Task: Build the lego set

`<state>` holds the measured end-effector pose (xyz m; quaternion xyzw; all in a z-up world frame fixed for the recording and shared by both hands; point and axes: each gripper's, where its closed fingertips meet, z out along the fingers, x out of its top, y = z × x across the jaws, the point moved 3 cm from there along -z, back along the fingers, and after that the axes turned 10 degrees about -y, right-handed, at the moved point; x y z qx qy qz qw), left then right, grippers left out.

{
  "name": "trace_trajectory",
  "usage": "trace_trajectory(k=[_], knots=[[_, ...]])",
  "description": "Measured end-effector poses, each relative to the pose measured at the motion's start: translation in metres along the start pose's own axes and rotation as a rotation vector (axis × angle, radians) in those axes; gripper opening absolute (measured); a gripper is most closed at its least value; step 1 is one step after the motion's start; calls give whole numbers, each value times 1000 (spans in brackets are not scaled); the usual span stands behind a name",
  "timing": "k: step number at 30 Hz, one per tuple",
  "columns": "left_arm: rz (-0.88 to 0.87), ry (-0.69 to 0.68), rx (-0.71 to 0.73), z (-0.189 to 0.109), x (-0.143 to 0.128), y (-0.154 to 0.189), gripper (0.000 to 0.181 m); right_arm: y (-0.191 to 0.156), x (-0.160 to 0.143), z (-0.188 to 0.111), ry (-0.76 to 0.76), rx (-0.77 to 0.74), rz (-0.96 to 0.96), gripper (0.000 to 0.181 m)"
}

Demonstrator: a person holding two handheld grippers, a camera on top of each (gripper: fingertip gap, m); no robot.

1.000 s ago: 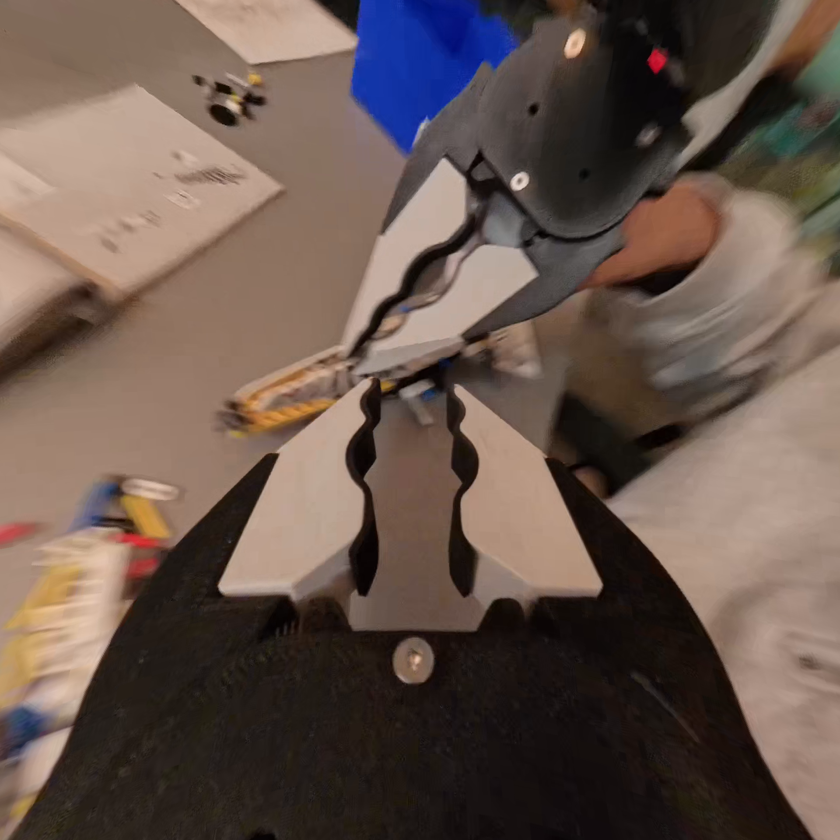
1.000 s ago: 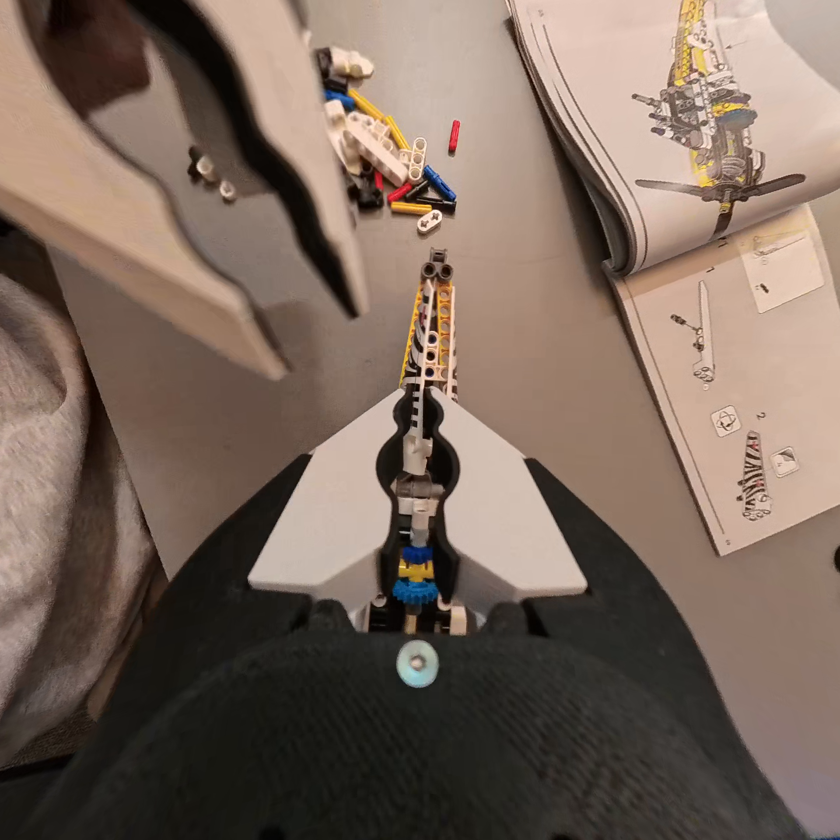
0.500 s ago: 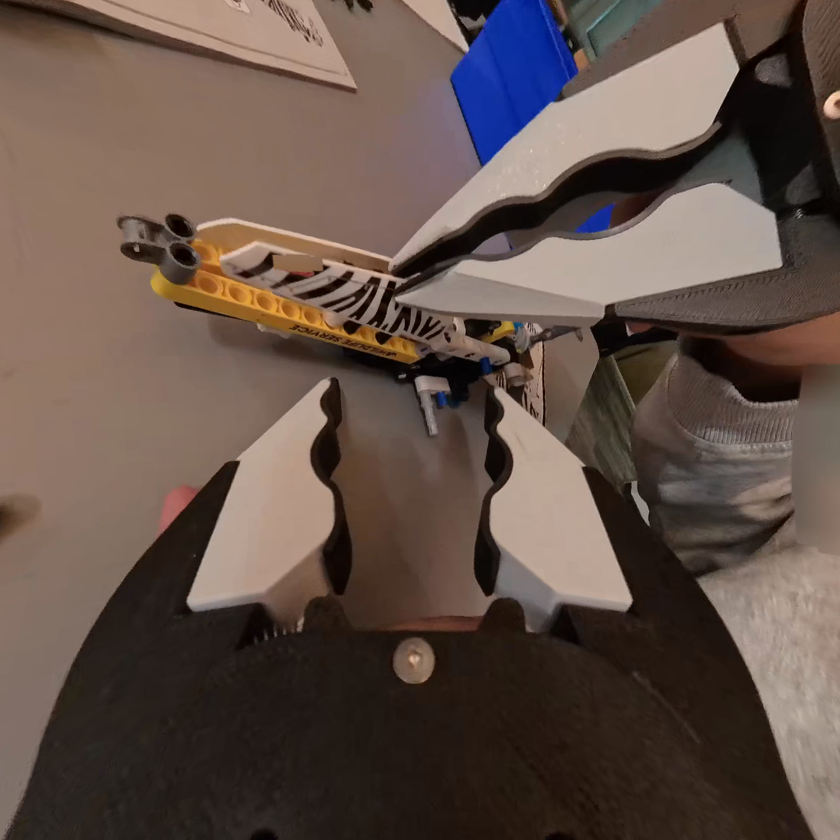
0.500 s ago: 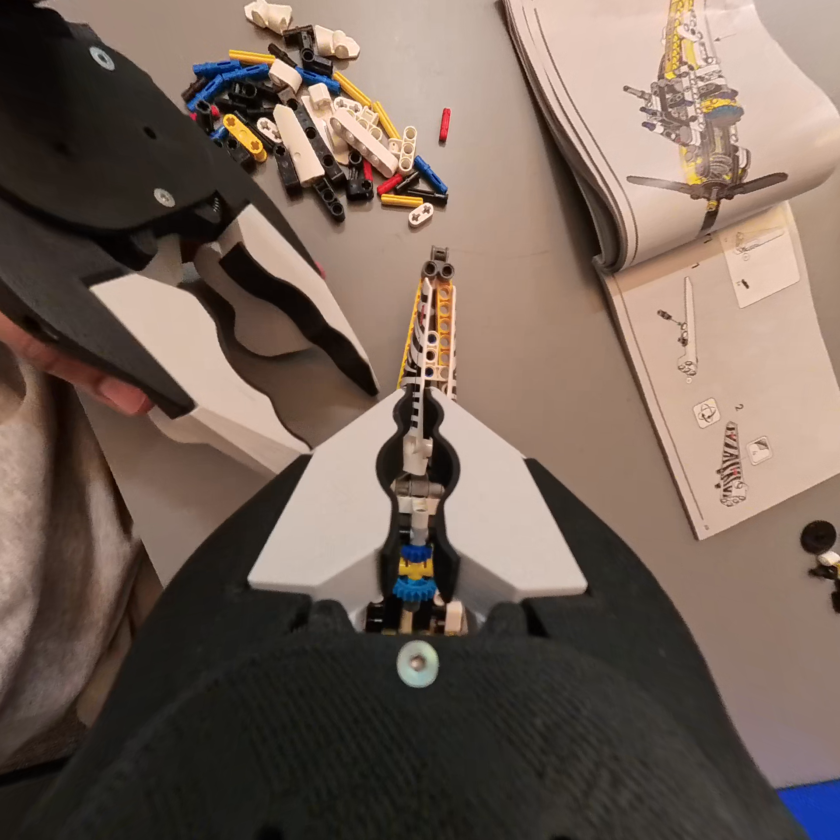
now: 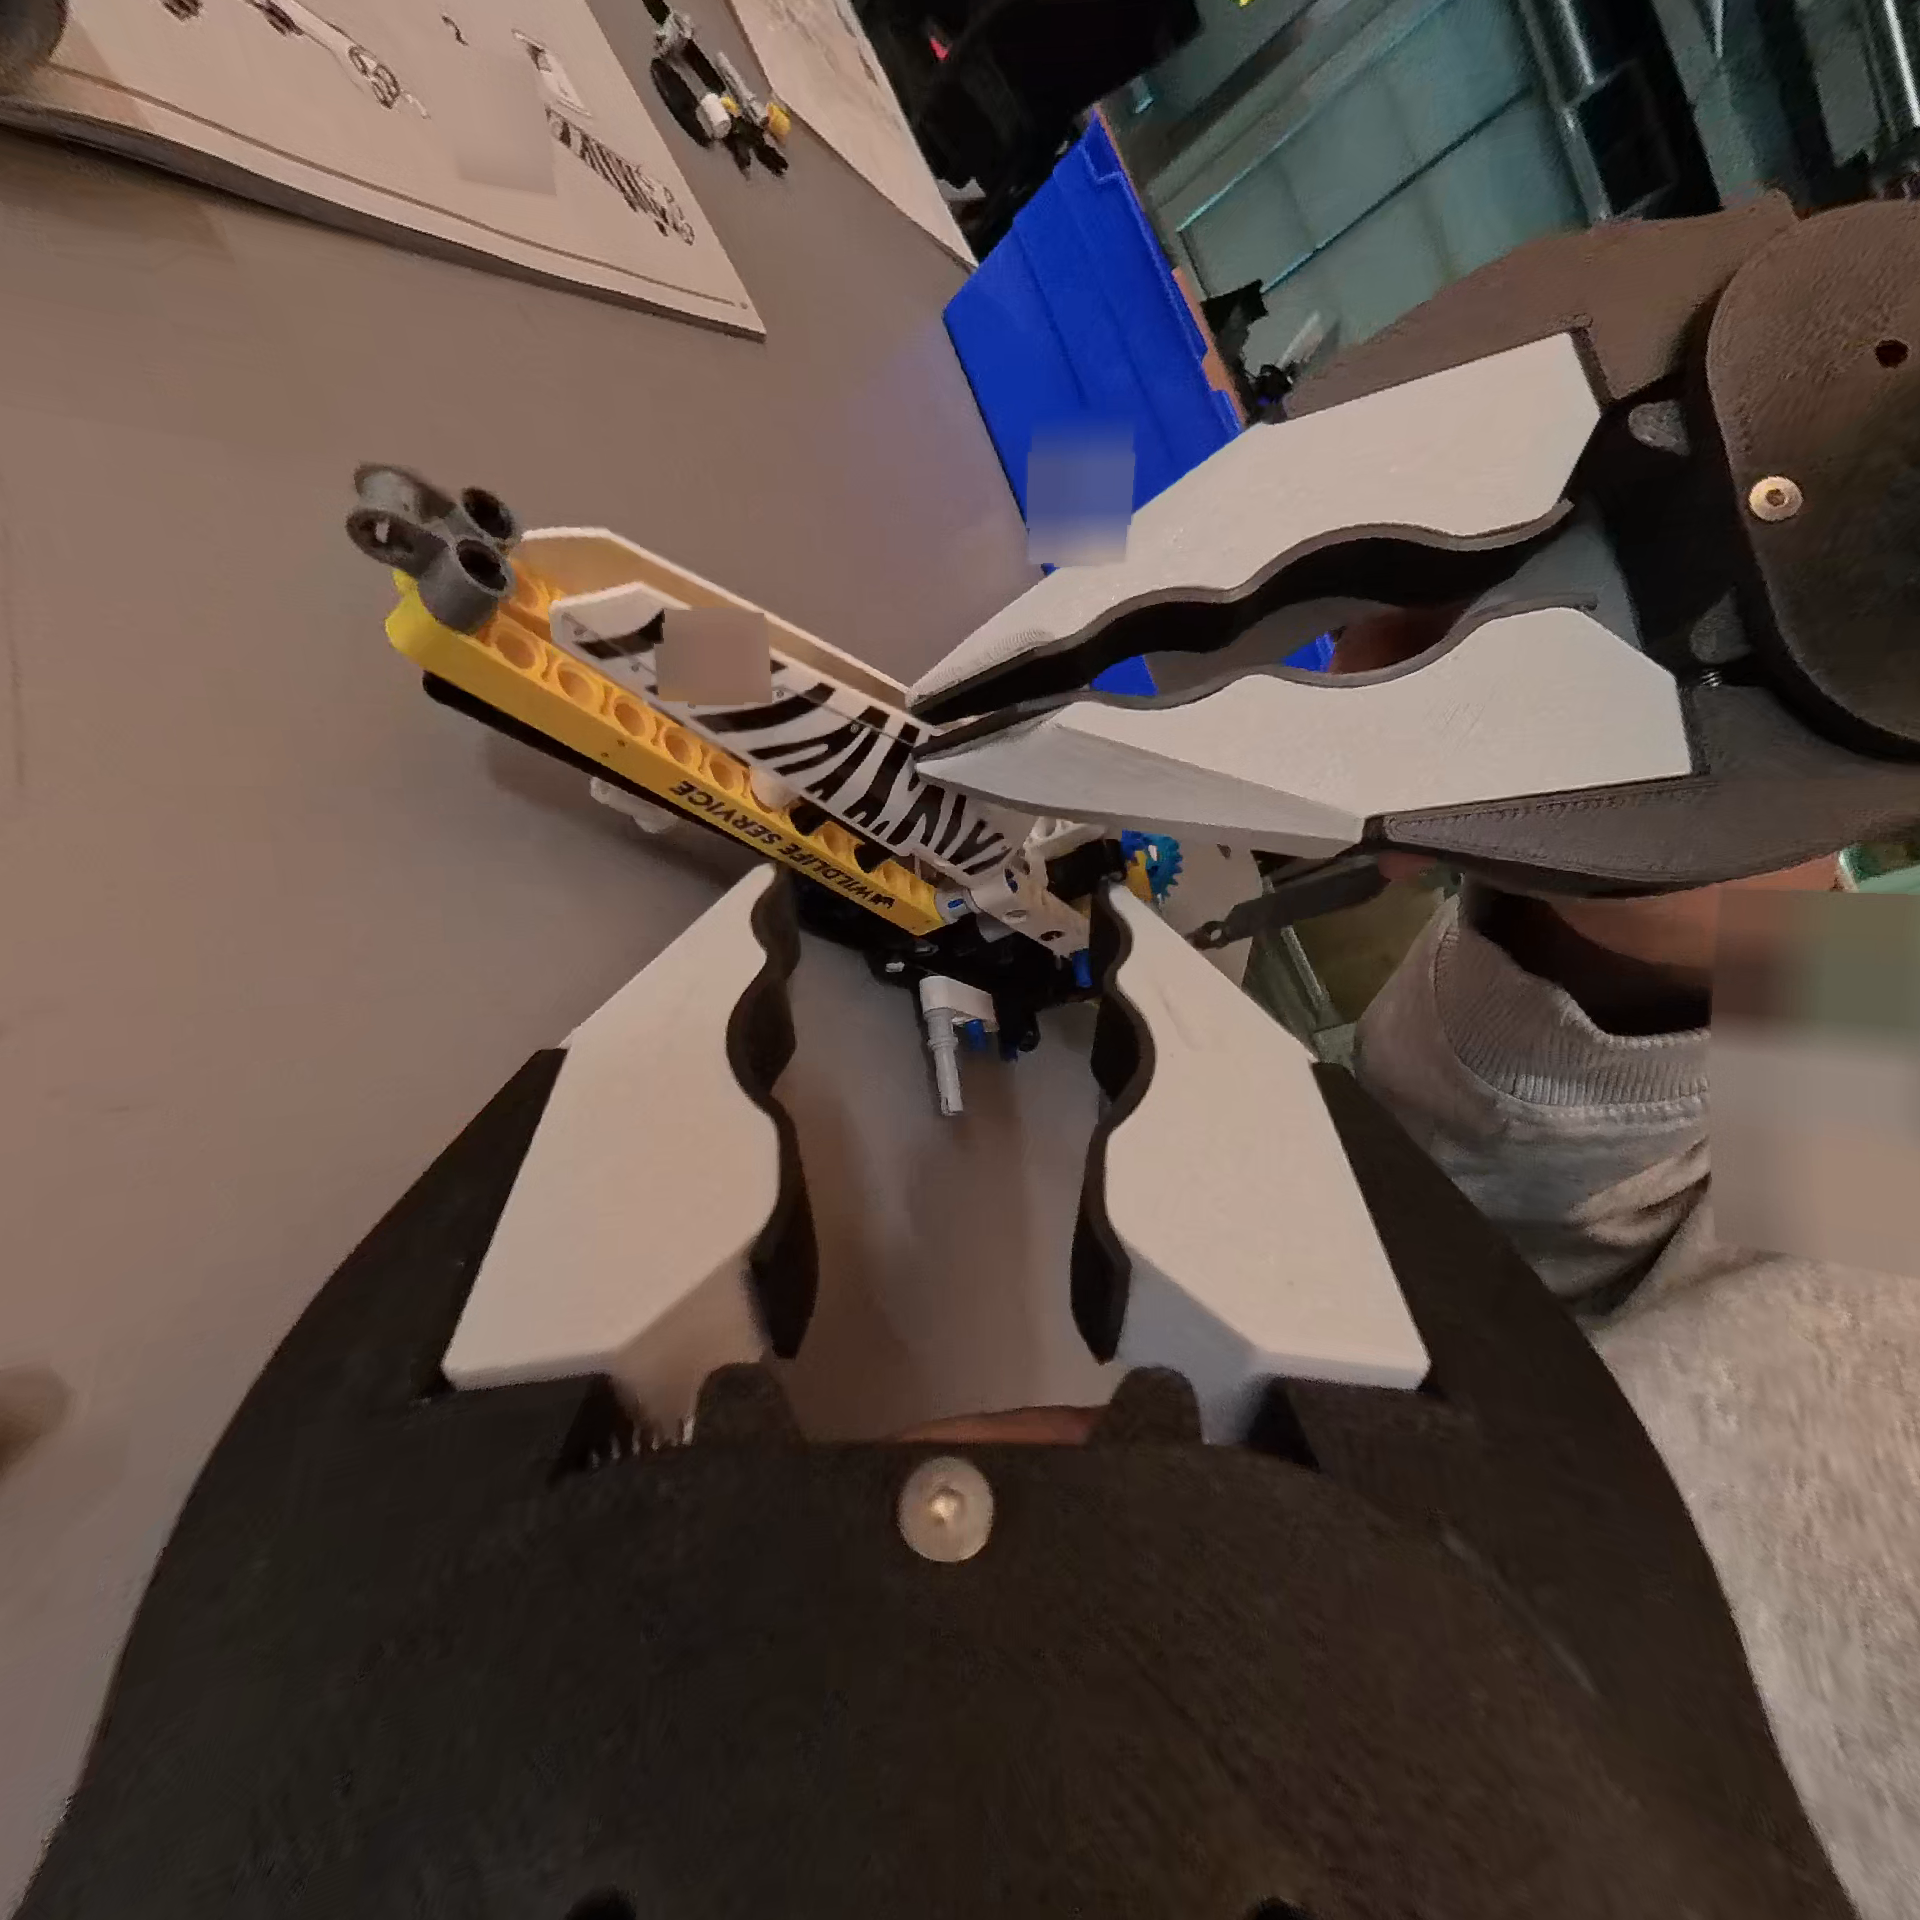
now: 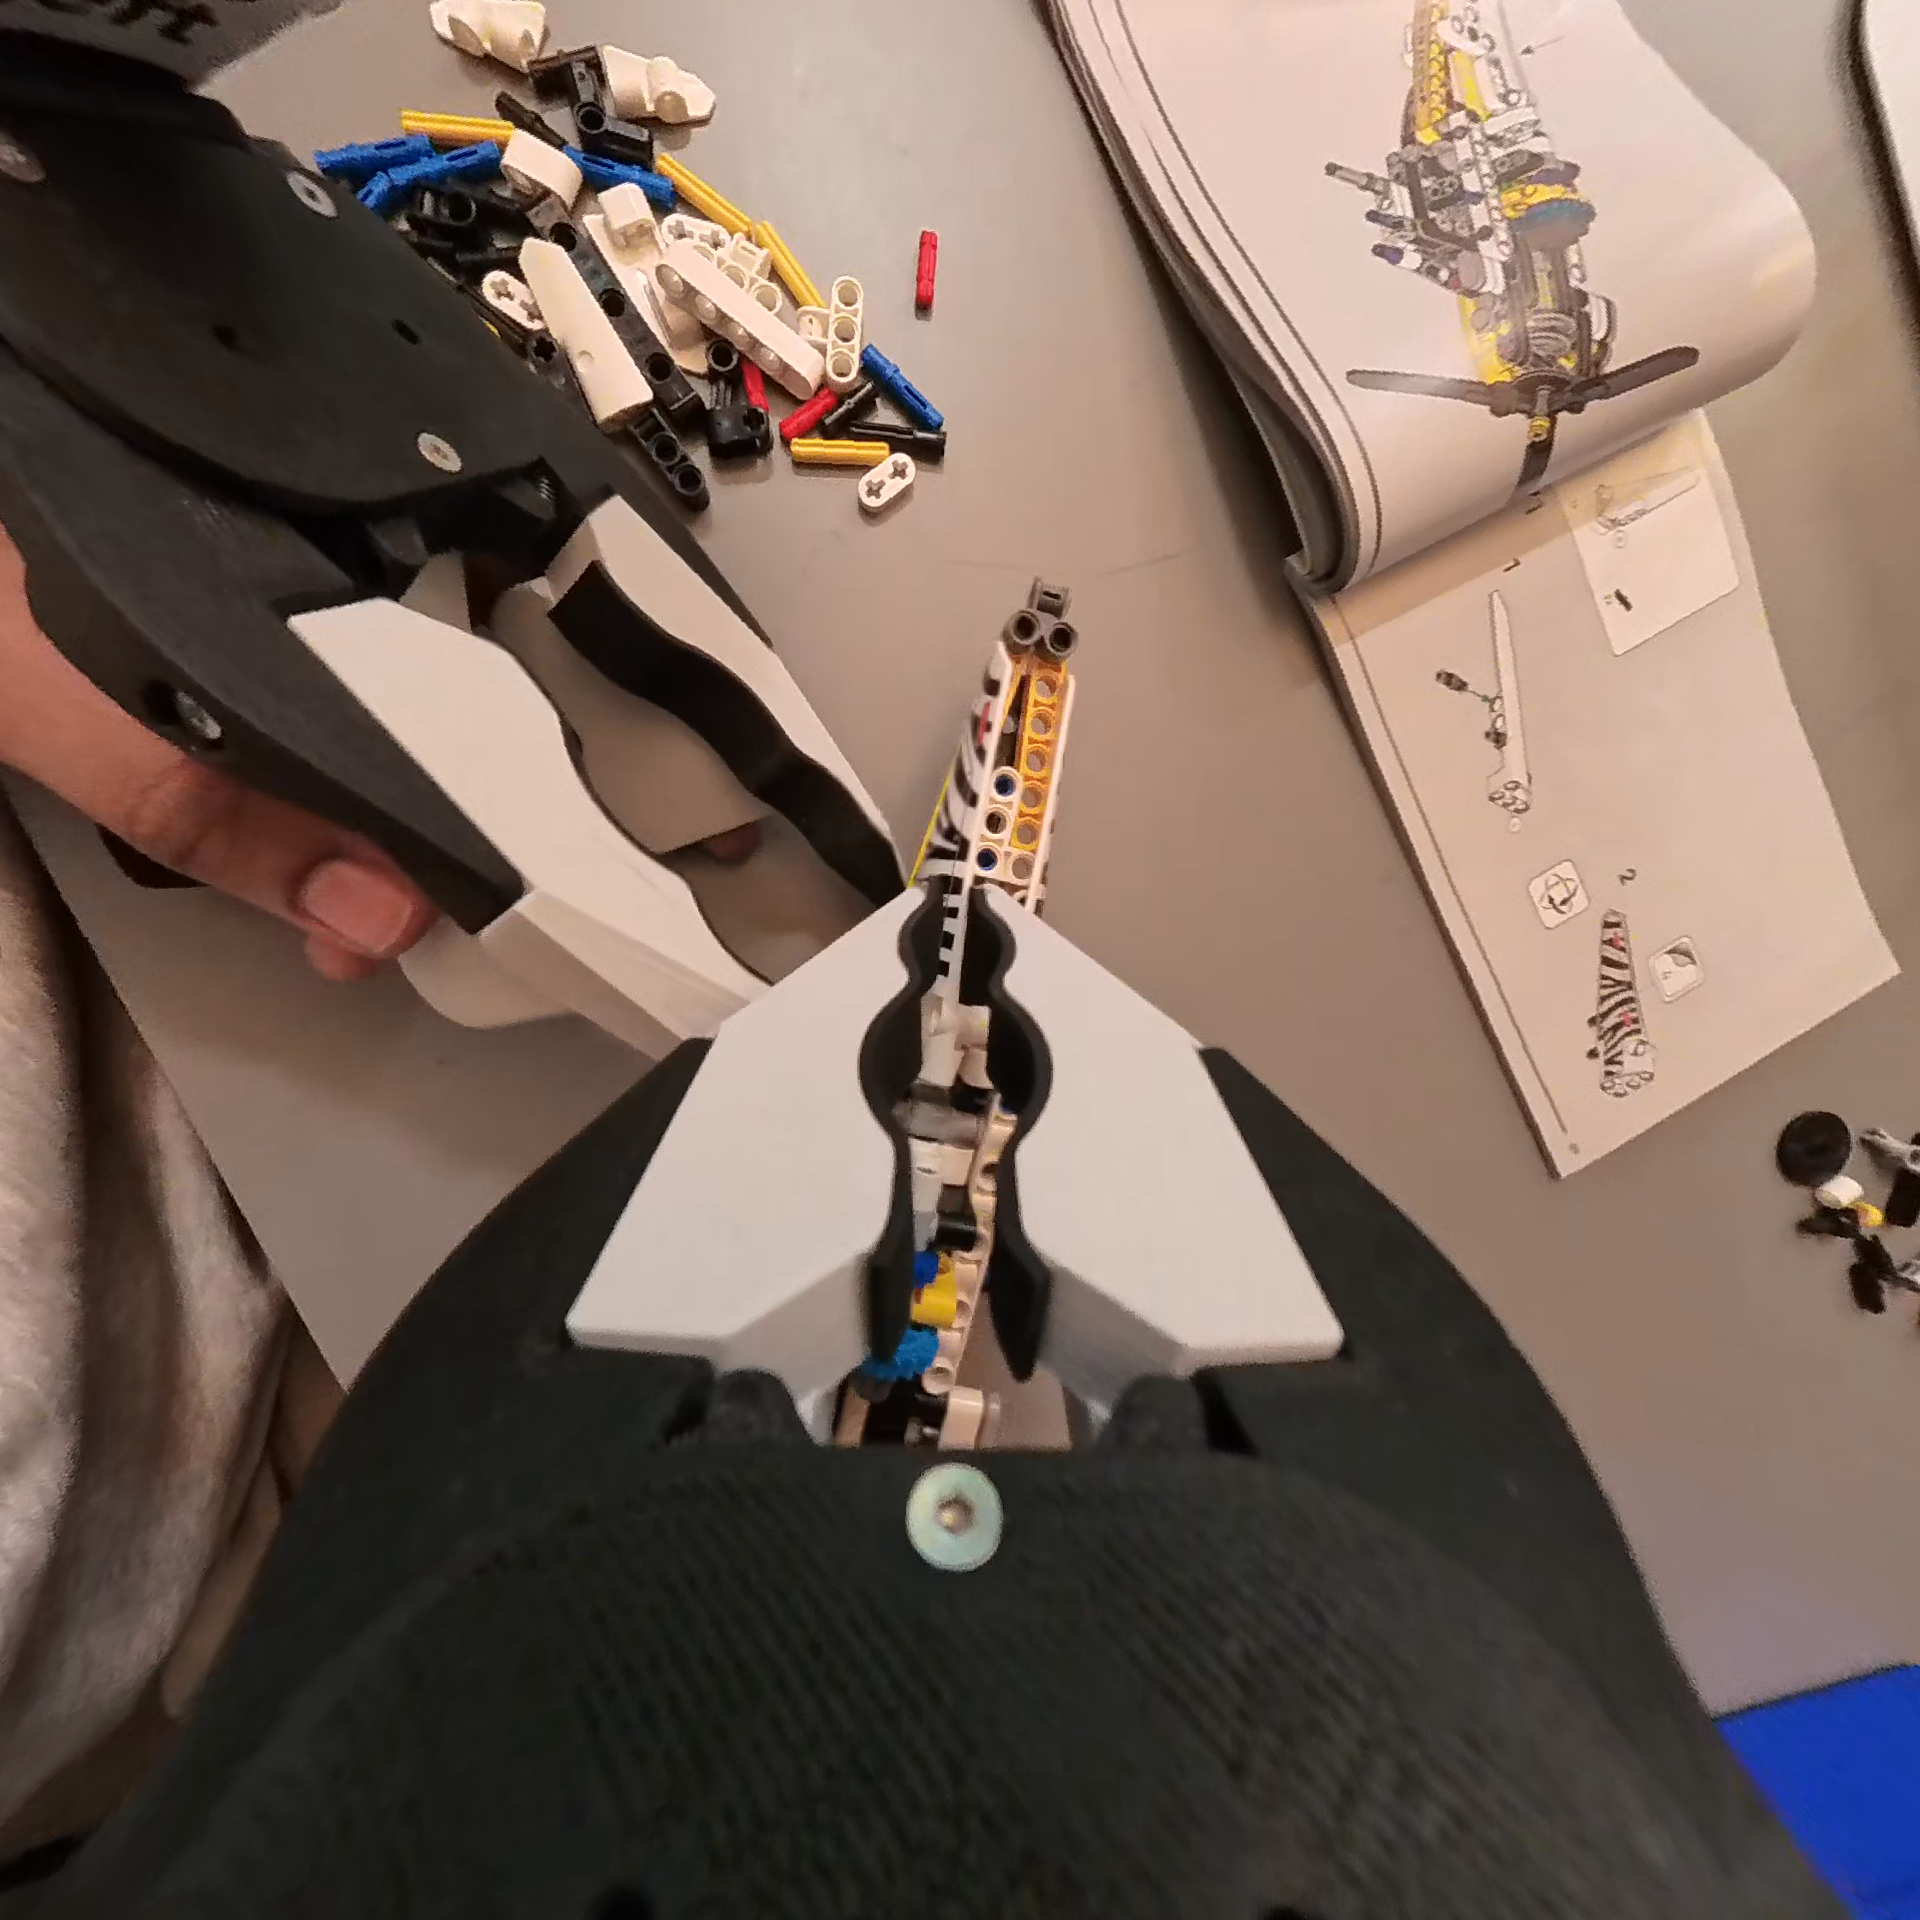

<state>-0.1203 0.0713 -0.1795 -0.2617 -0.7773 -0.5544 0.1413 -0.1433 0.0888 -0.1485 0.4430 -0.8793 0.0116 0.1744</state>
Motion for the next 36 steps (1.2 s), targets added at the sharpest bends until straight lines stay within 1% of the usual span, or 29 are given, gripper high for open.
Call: trace_trajectory(k=[4, 7, 12, 15, 18, 20, 24, 31, 36], knots=[[-1, -12, -30, 1, -1, 3, 48, 2, -5, -2, 6, -15, 33, 2], [-49, 14, -68, -4, 3, 1, 47, 4, -8, -3, 3, -22, 52, 2], [-210, 143, -157, -21, 19, -9, 46, 5, -10, -3, 17, -9, 81, 2], [-261, 239, -99, -33, 29, -24, 38, 5, -11, -3, 23, -8, 86, 2], [-265, 197, -14, -32, 29, -34, 28, 5, -11, -3, 28, -11, 83, 2], [-287, 170, 23, -29, 27, -39, 17, 5, -11, -3, 30, -11, 80, 2], [-319, 184, 28, -26, 31, -42, 4, 5, -11, -3, 36, -10, 75, 2], [-364, 146, -52, -14, 31, -36, 9, 9, -12, -3, 46, -11, 76, 2], [-399, 124, -121, -7, 29, -31, 8, 12, -14, -4, 56, -15, 82, 2]])
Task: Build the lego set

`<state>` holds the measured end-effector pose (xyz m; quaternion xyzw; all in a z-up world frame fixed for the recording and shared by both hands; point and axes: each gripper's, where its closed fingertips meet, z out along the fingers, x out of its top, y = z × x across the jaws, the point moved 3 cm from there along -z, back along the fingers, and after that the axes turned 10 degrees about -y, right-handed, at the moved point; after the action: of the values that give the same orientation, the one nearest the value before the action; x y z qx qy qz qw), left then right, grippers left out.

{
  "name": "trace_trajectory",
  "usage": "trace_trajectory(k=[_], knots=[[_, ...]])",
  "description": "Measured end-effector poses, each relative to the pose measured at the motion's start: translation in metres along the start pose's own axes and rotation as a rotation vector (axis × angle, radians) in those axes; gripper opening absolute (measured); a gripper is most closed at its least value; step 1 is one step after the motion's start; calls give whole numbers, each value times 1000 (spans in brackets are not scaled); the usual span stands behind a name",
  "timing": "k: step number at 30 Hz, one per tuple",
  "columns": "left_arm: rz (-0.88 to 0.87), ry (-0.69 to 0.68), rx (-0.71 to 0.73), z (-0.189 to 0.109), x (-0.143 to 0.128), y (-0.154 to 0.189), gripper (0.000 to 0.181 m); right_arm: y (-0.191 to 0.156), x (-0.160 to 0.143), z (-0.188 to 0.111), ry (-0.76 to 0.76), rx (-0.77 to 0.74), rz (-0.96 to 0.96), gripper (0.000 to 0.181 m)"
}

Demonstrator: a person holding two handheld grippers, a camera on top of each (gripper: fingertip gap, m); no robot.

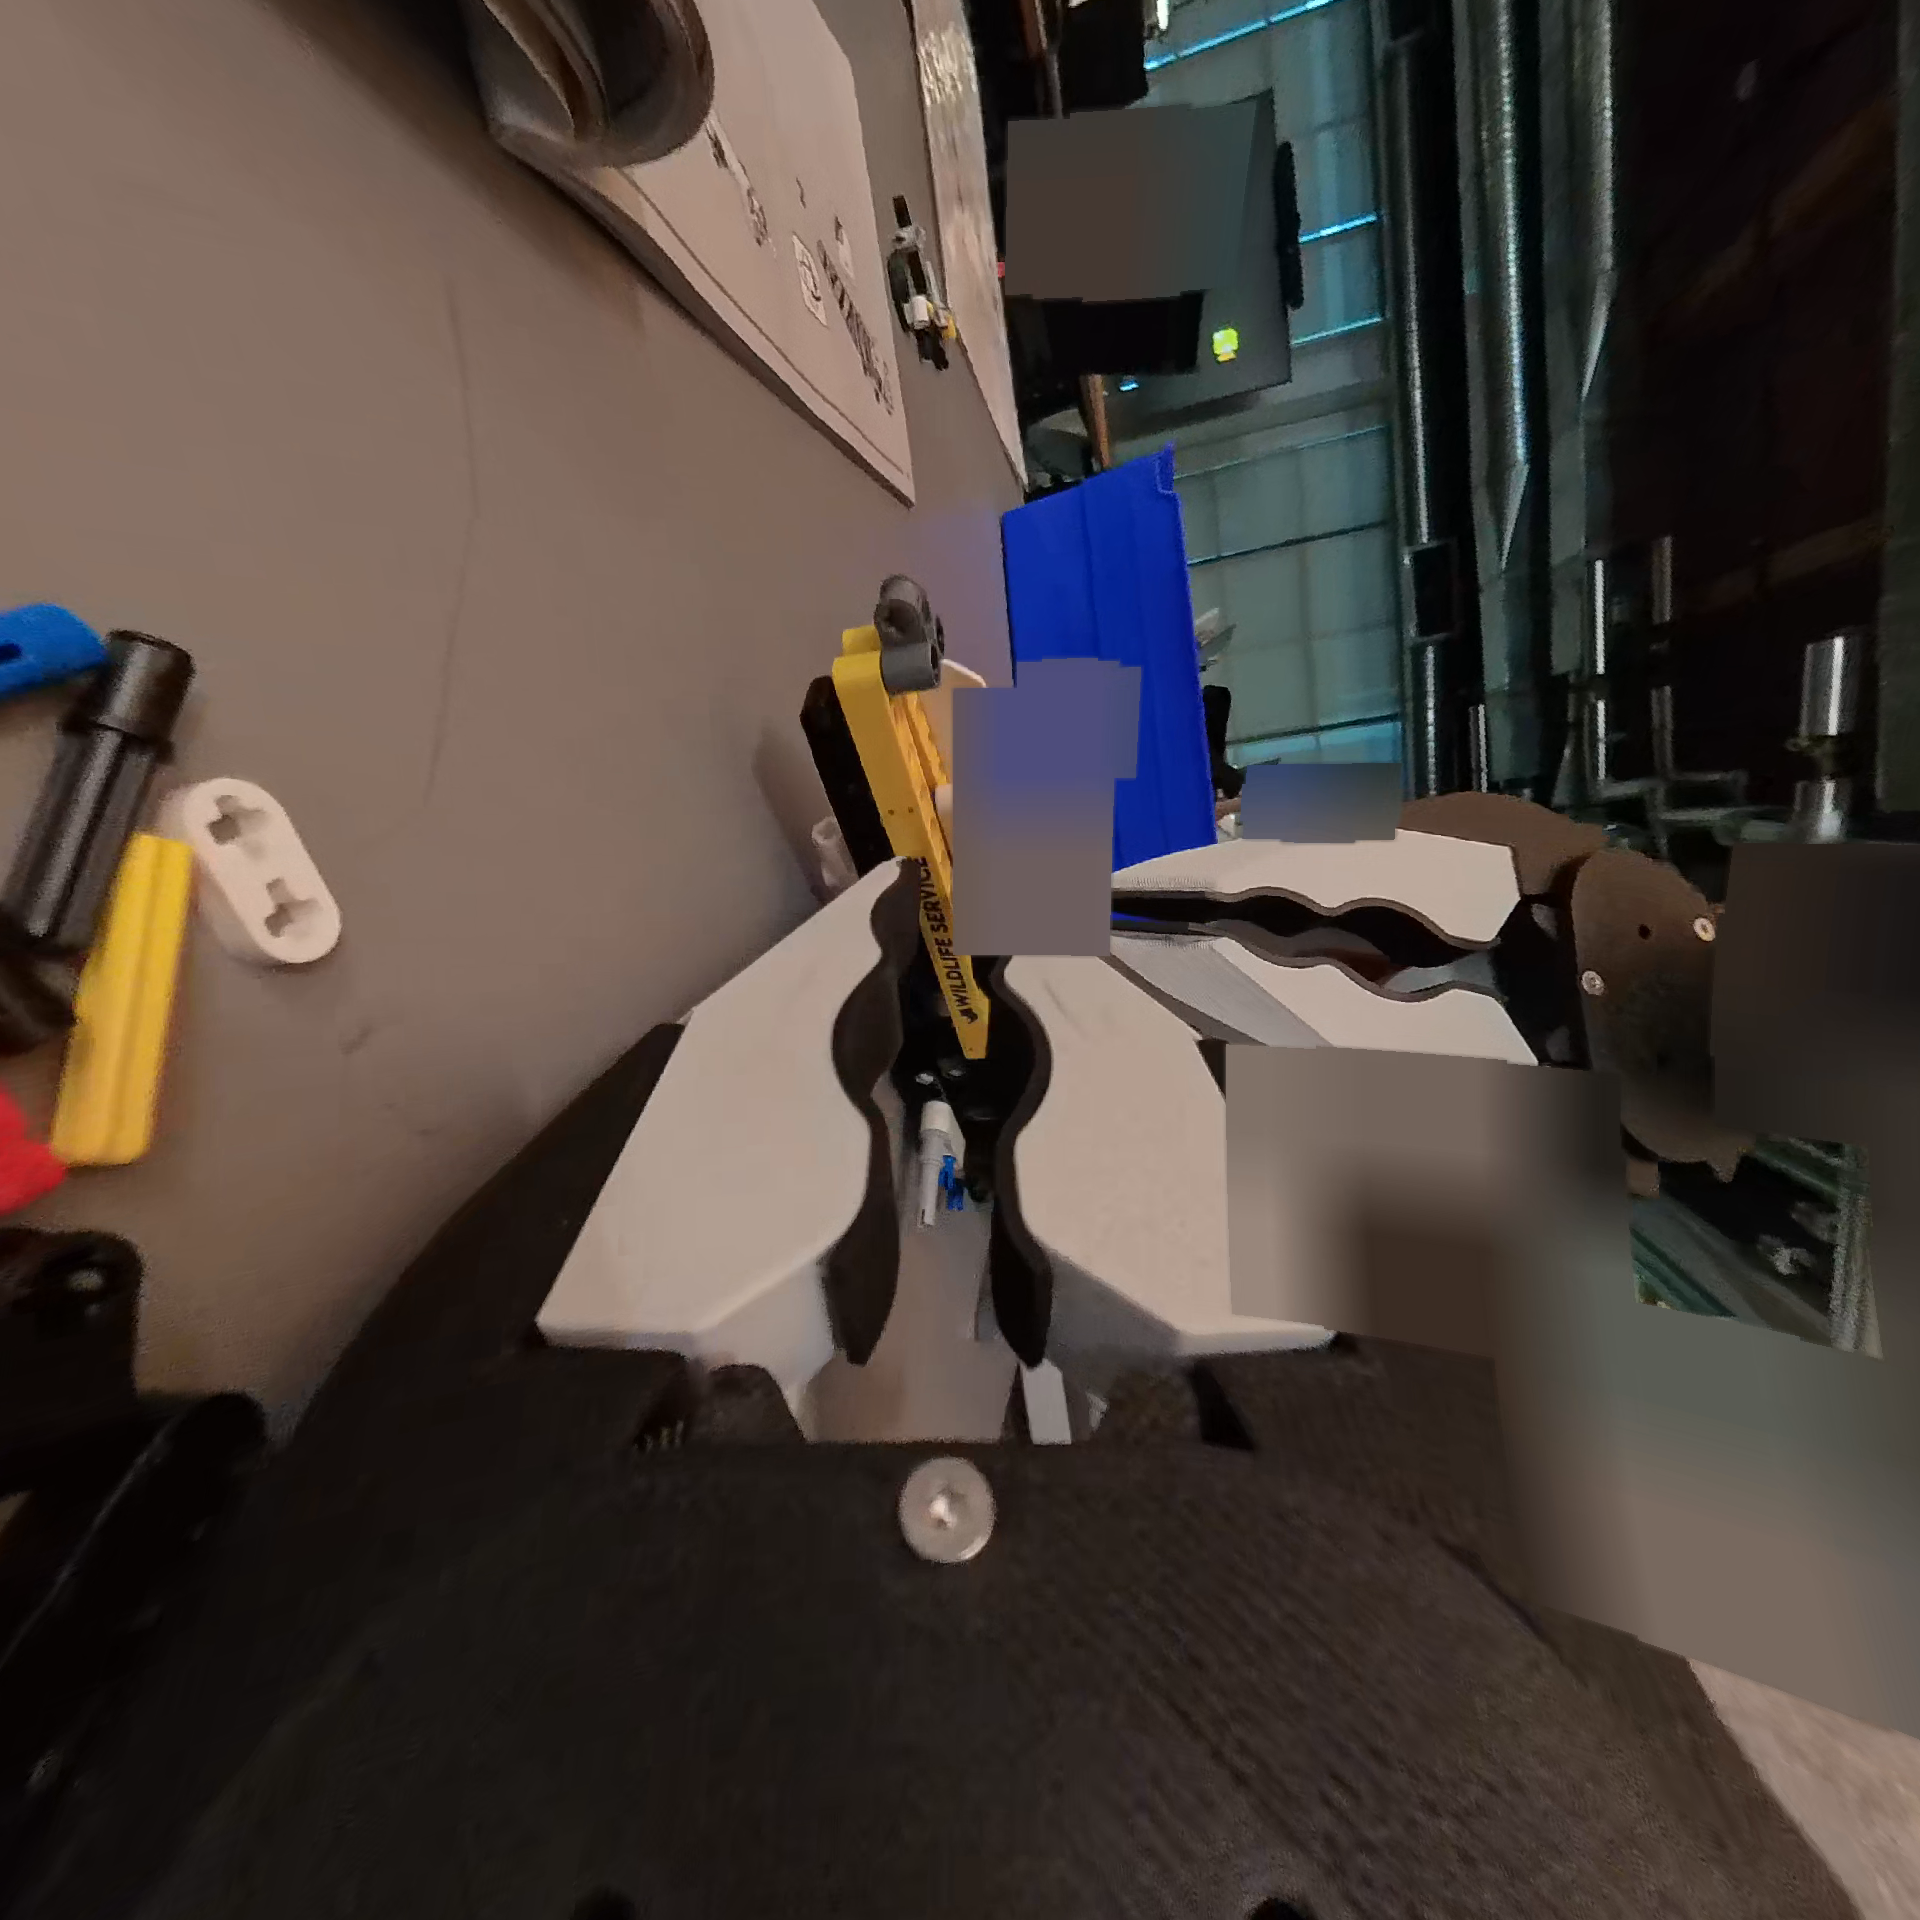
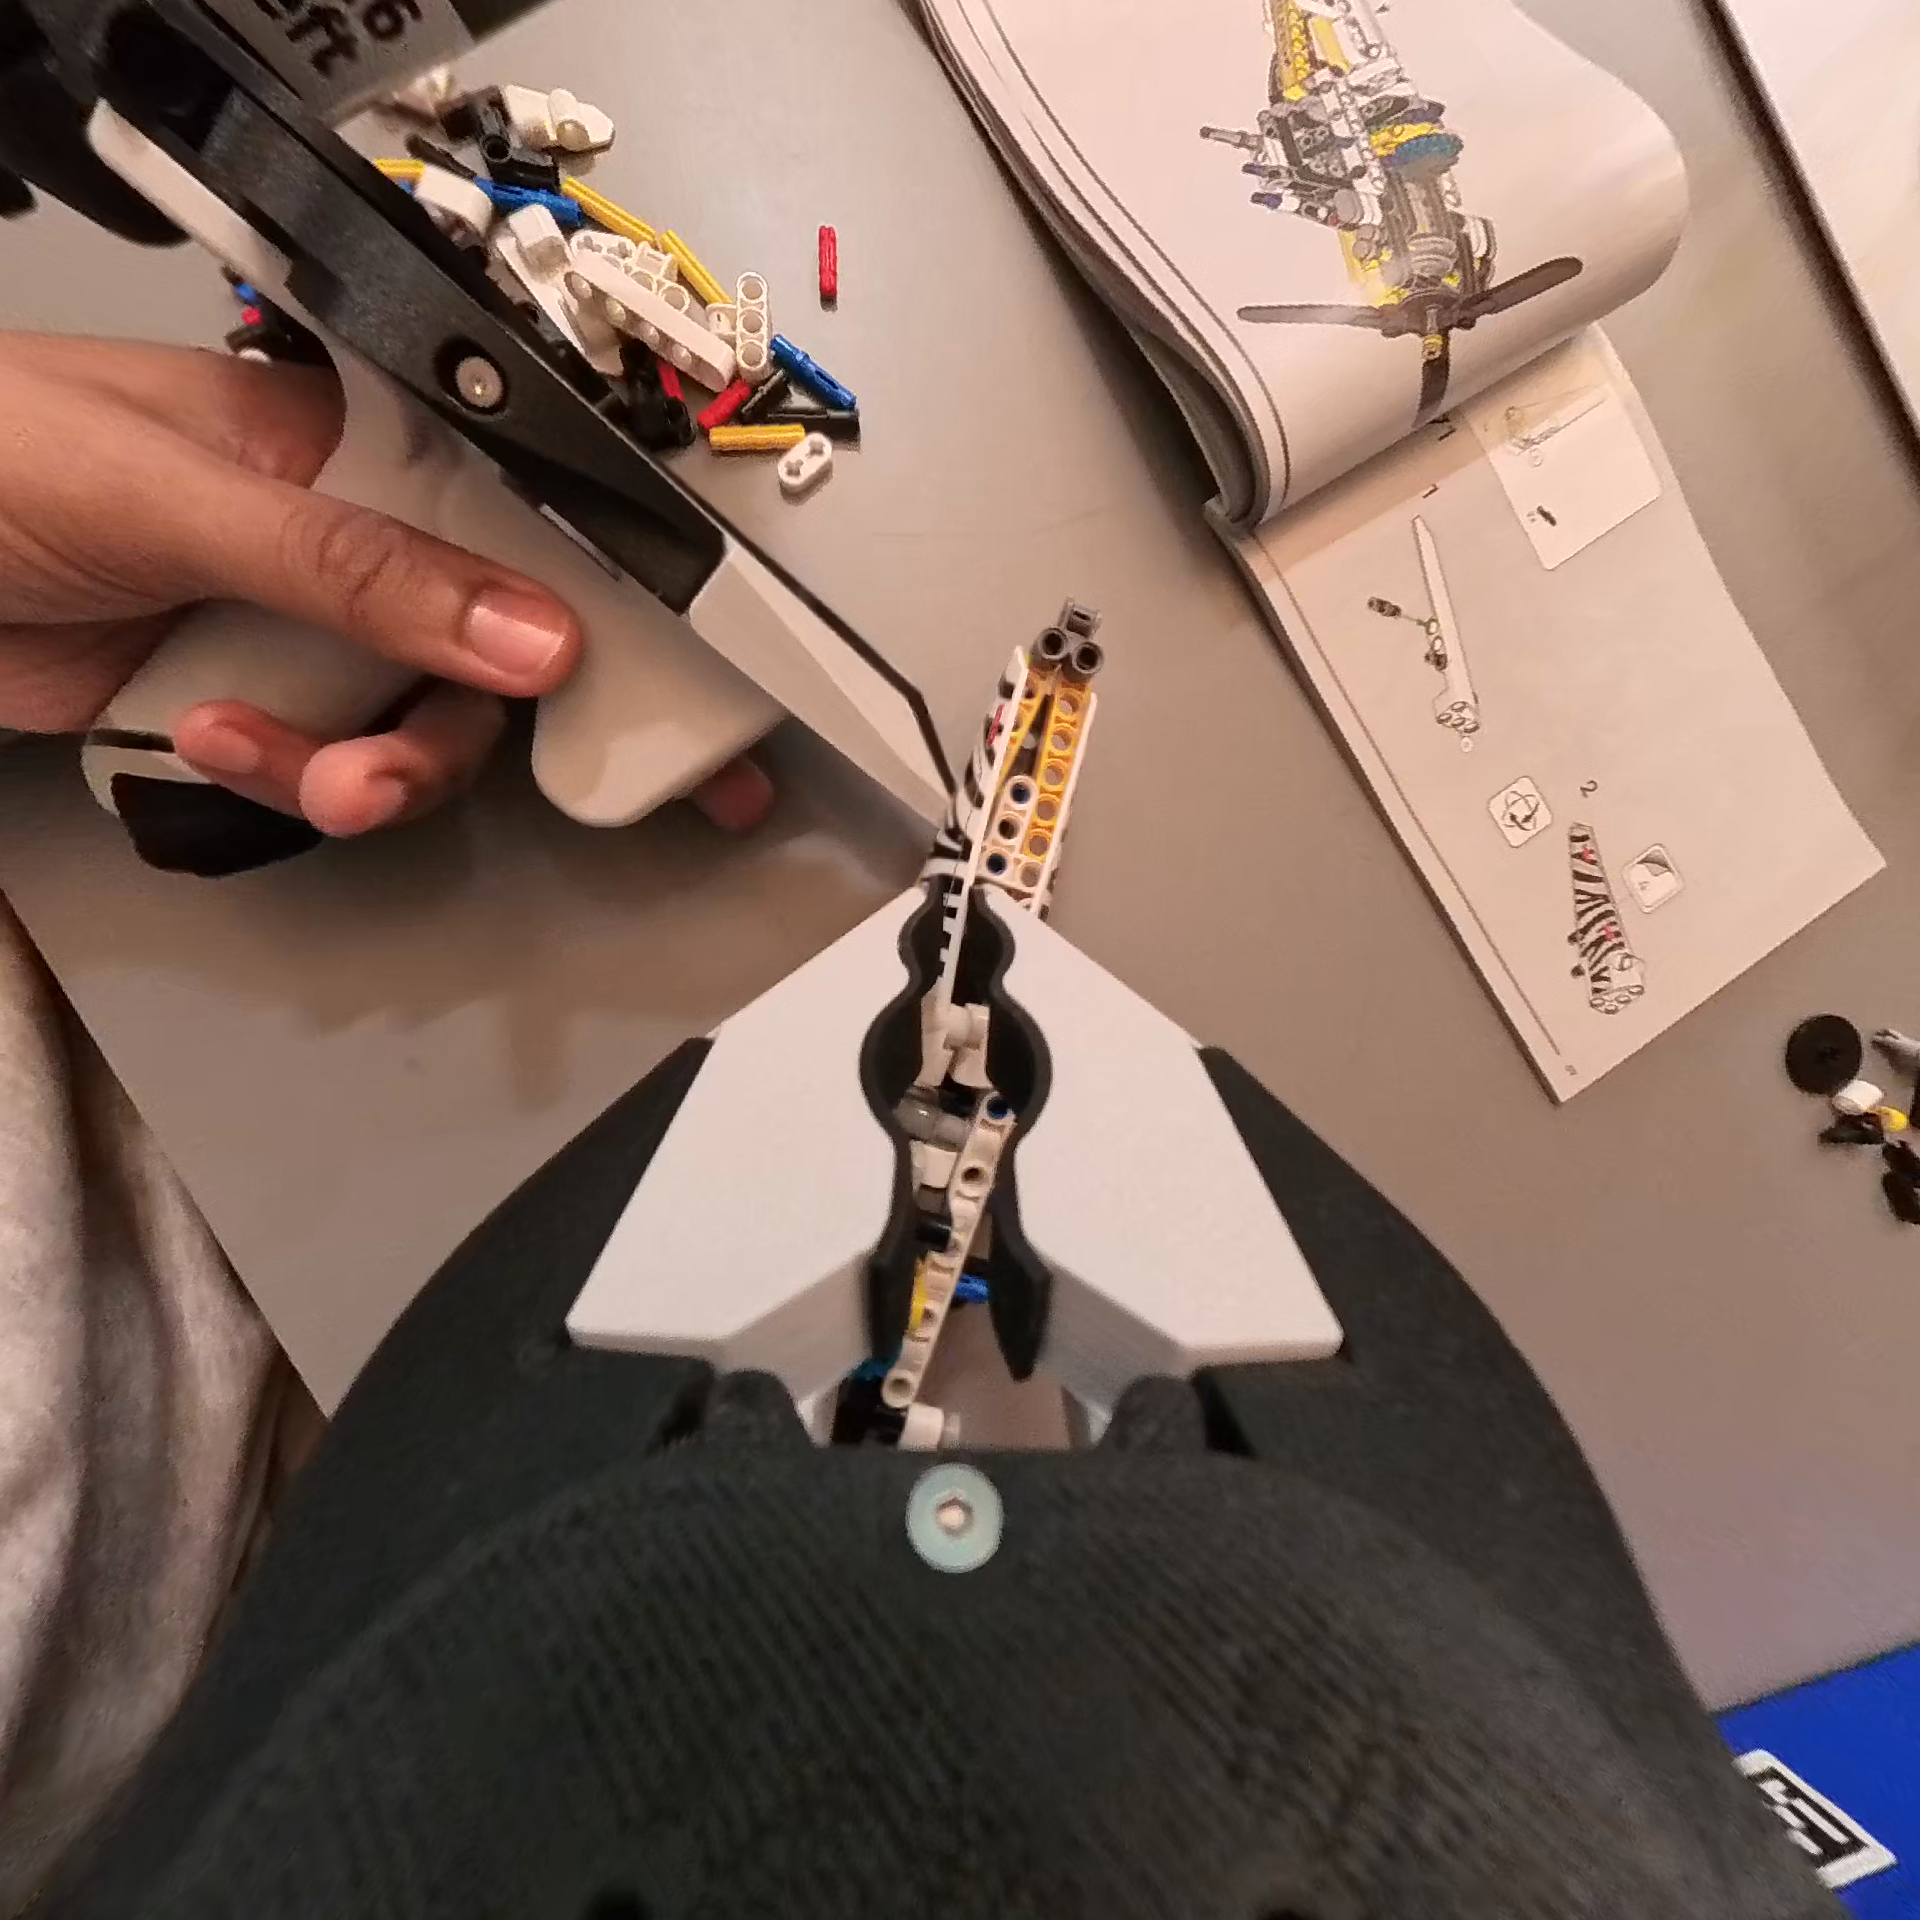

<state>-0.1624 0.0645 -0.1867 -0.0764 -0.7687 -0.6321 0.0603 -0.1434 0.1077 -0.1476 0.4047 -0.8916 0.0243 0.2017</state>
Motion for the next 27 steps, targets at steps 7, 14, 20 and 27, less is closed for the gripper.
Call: trace_trajectory(k=[7, 14, 20, 27], knots=[[-40, -17, -65, 8, -1, 4, 0, 4, -4, -1, 16, 2, 20, 2], [-4, -26, -70, 11, -3, 8, 18, 10, -9, -2, 34, 5, 58, 2], [70, -136, -55, 26, -21, 15, 39, 12, -11, -2, 42, 7, 76, 2], [77, -107, -33, 28, -20, 14, 35, 13, -12, -2, 36, 1, 79, 2]])
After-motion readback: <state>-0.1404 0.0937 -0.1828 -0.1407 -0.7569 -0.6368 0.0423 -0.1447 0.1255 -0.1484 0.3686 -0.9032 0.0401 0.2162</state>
